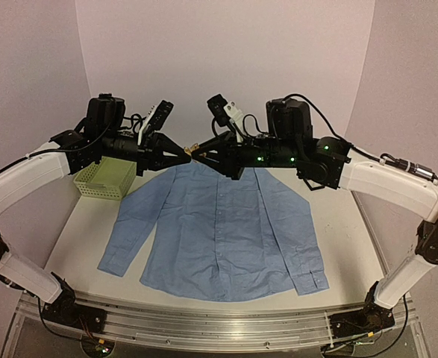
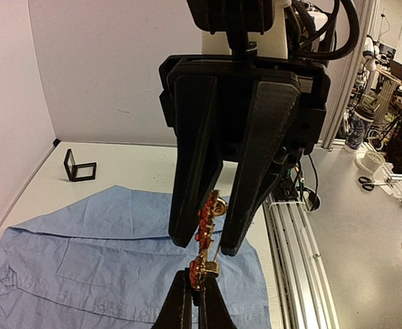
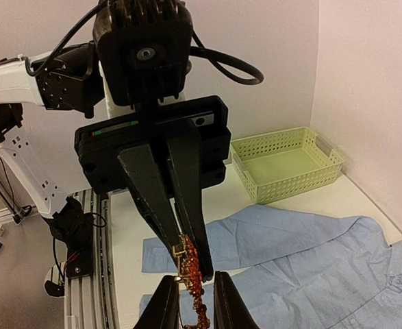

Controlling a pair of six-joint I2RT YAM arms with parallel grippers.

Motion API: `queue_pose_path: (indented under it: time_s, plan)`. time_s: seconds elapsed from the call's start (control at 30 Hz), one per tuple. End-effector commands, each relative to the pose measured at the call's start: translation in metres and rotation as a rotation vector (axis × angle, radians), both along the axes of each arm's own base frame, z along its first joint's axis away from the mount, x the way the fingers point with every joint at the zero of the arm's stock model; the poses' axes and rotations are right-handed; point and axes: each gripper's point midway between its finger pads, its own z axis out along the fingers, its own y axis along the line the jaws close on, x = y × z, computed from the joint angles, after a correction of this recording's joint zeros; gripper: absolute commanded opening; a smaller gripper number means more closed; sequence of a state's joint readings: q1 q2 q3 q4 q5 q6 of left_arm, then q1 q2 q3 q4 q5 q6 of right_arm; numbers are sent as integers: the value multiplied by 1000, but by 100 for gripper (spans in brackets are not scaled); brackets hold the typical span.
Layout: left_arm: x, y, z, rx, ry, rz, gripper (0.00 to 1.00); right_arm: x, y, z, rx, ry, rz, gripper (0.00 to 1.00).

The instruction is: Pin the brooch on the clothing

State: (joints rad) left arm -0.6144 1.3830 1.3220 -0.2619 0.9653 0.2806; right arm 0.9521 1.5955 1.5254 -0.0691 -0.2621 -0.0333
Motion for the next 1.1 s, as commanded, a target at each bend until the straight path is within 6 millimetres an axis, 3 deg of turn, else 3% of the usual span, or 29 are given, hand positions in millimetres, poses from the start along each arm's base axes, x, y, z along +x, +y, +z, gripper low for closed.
queue_pose_path:
  time_s: [0.0,0.2,0.47,0.8,0.93,1.07]
  plan:
    - [-13,4,38,-71,-133,-40,0,11,-5,2,9,-4,-66,17]
    - [-18,7,44,-81,-260,-54,0,28,-7,-24,-45,79,-149,18]
    - [-25,7,41,-72,-276,-83,0,44,-17,-31,-60,116,-234,19]
    - [-1,8,16,14,-244,12,0,-1,-20,-2,-8,78,-19,47]
    - [7,7,10,36,-290,38,0,-11,-25,4,7,90,11,54]
    - [31,8,2,98,-311,146,0,-14,-33,3,7,96,-4,58]
